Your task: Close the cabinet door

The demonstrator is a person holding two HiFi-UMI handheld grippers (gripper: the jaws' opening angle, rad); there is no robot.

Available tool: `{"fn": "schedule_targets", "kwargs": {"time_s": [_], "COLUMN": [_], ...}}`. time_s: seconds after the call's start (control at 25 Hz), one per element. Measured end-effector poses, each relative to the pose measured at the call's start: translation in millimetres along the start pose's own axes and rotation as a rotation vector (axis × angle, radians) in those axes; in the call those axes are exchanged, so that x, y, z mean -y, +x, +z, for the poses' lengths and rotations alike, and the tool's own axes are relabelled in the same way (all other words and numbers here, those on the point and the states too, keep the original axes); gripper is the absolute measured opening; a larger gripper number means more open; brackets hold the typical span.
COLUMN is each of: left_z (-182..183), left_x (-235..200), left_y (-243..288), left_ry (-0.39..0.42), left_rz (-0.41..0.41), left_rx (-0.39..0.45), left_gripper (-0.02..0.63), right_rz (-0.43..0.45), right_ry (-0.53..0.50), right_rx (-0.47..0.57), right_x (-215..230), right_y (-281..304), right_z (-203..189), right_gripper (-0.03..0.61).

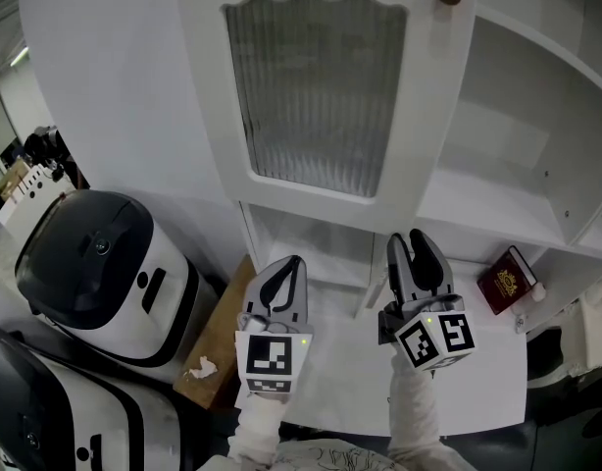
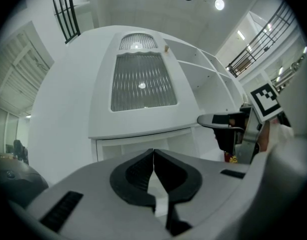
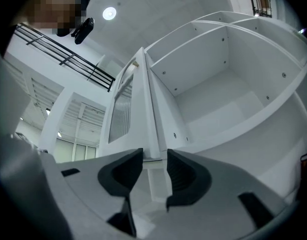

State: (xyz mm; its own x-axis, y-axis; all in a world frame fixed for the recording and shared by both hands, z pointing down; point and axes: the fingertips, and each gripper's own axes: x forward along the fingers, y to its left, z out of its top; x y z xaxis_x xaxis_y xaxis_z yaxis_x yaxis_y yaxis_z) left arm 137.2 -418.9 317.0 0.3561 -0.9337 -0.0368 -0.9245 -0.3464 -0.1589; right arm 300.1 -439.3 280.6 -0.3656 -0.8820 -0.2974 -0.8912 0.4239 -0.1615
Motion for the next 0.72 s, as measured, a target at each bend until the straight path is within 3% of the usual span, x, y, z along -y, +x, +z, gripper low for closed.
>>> {"fn": "schedule_targets", "kwargs": {"time_s": [0.72], "left_z": [-10.1], "left_x": [4.9], "left_y": [16.9], "left_ry": [-0.006], "left_rz": [-0.022], "left_rx": [-0.017], "left_gripper": [0.005], "right_rz": [-0.048], "right_ry": [-0.003], "right_rx": [0.002], "right_x": [15.0], "right_y": [12.8], "right_z": [-3.0], "right_gripper": [0.169]}}
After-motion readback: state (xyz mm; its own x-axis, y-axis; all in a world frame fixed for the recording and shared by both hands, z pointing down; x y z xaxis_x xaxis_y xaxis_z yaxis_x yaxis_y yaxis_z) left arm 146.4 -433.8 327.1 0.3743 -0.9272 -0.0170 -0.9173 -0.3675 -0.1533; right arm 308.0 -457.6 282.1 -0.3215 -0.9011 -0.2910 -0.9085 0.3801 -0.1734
